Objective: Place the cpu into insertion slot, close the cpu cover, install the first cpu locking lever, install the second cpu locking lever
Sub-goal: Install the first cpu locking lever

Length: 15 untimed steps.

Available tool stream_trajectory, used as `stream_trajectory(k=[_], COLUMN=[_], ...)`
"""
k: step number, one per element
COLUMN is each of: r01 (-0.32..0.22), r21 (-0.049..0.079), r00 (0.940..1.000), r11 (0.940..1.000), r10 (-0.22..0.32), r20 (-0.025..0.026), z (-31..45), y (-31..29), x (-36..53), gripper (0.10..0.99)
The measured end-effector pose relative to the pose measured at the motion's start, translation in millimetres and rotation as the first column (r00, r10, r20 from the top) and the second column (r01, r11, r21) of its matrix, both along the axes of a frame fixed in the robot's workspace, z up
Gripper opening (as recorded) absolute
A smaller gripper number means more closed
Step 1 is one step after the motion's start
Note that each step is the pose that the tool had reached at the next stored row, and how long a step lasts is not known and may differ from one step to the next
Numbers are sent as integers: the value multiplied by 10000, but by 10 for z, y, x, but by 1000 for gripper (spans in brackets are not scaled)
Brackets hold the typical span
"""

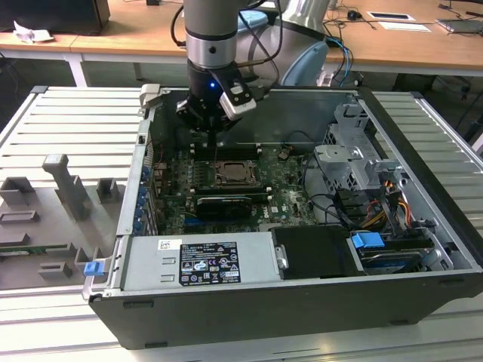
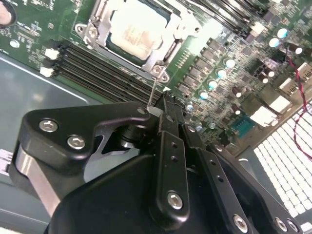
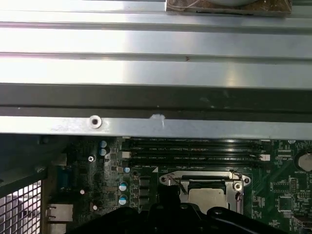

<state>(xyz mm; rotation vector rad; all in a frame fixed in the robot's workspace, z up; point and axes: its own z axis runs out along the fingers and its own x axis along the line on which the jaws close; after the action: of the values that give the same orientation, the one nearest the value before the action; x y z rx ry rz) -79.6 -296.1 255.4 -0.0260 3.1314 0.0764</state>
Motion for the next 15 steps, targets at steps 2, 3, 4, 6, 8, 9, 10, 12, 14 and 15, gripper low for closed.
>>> stream_trajectory(k=[2, 3, 4, 6, 8, 9, 10, 12, 14, 15], r01=[2, 2, 2, 0, 2, 2, 2, 1, 1, 2], r21=[0, 0, 0, 1, 0, 0, 0, 0, -1, -2], r00=[10000, 10000, 10000, 10000, 10000, 10000, 10000, 10000, 10000, 10000], r11=[10000, 10000, 10000, 10000, 10000, 10000, 10000, 10000, 10000, 10000], r10=[-2, -2, -2, 0, -2, -2, -2, -1, -1, -2], r20=[0, 0, 0, 1, 0, 0, 0, 0, -1, -2], z=[-6, -9, -12, -22, -29, -32, -36, -42, -46, -47], y=[0, 0, 0, 0, 0, 0, 0, 0, 0, 0], x=[42, 61, 76, 111, 134, 147, 160, 178, 190, 193], gripper=[106, 106, 106, 106, 106, 106, 106, 106, 106, 106])
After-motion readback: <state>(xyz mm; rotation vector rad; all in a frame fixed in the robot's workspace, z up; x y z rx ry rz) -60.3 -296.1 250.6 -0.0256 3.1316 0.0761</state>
